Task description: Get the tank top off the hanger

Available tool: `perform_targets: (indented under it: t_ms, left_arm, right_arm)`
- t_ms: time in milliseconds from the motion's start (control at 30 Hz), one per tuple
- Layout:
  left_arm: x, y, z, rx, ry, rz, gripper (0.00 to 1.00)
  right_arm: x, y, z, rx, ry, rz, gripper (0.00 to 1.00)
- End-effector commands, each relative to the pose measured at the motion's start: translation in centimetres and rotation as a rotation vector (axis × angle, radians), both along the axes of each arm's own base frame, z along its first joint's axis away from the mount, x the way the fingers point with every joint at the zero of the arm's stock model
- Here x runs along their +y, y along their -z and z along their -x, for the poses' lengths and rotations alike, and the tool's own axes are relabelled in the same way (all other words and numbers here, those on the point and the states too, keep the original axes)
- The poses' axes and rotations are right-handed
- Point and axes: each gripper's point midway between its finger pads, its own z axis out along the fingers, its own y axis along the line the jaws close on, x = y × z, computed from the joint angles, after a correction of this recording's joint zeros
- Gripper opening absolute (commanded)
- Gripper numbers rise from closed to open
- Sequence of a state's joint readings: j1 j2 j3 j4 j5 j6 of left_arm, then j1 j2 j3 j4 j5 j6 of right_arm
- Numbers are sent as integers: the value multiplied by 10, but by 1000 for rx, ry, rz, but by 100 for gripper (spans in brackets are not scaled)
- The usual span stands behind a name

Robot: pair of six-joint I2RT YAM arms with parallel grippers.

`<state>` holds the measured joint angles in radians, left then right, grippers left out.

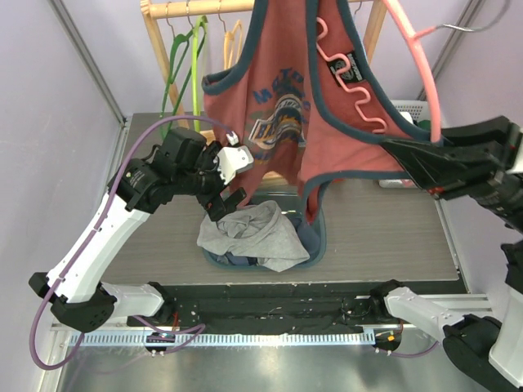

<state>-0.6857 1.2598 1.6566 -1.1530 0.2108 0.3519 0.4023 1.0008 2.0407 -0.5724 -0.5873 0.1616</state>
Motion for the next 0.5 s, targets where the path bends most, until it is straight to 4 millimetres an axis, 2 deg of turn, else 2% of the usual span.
perform_targets:
  t_ms: [0,200,467]
  left_arm:
    - [-5,-24,-1,-54,10,76,100]
    - [-6,-25,1,-53,17,85,100]
    - [-5,-26,9,-40,45,93,100]
  right_arm:
    - [-11,-33,26,-142,2,-62,1]
    - [-12,-28,23,-124,12,-56,1]
    - [-14,-7,-7,-76,110,5,1]
